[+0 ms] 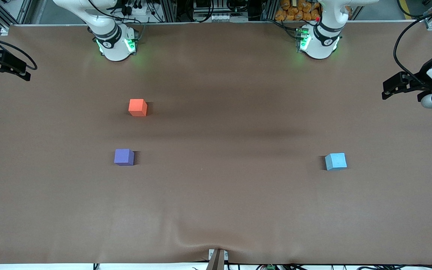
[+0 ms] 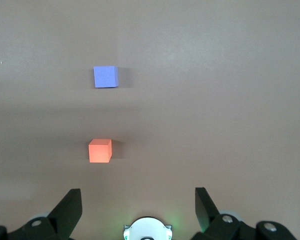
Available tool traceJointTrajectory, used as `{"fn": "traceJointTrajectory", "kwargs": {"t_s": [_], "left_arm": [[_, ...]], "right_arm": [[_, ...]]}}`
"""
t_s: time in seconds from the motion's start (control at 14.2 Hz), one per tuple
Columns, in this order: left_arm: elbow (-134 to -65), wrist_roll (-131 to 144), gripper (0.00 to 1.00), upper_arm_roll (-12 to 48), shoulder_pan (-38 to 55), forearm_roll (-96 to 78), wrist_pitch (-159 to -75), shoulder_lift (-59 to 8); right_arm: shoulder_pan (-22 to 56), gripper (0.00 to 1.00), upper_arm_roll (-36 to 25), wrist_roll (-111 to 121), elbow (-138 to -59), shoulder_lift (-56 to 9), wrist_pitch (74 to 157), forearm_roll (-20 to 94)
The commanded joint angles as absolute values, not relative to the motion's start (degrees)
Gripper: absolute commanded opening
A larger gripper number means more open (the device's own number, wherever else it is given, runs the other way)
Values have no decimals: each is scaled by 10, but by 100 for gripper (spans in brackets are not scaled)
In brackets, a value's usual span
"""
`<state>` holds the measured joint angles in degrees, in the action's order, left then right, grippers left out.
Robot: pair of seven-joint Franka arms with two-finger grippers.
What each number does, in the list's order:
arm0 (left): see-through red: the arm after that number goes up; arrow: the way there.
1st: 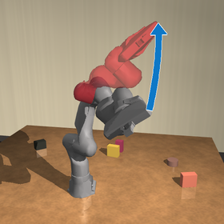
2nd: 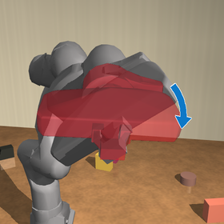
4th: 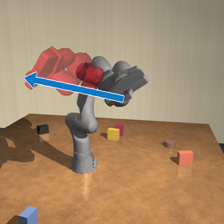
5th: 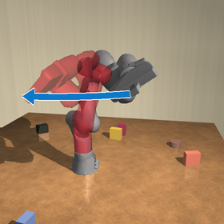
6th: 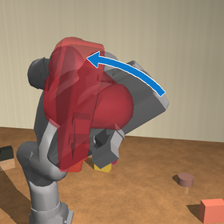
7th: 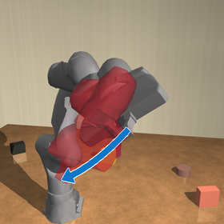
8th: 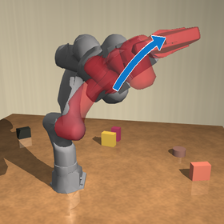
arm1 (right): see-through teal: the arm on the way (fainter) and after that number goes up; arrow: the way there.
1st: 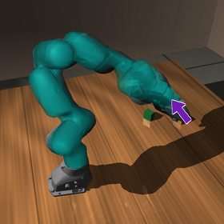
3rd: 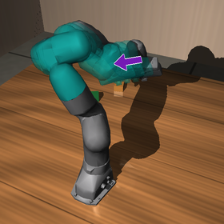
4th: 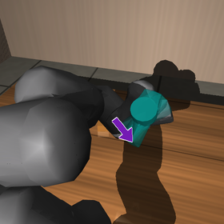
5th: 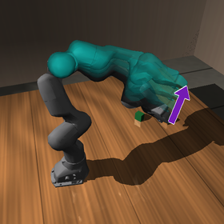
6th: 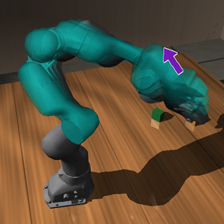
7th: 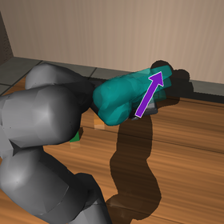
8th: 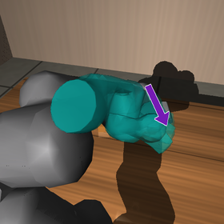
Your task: Place blue block between orange and purple blocks
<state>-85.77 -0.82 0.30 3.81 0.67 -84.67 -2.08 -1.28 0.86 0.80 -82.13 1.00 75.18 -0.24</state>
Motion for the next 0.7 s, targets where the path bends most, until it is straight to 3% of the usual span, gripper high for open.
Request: {"fn": "traceJointTrajectory", "kwargs": {"t_s": [0.0,0.63], "left_arm": [[-874,-11,100,6,39,13,-856,-6],[-870,56,100,3,36,9,-852,-13]], "right_arm": [[-16,100,9,12,-806,4,741,-4],[-24,100,9,12,-807,4,738,0]]}}
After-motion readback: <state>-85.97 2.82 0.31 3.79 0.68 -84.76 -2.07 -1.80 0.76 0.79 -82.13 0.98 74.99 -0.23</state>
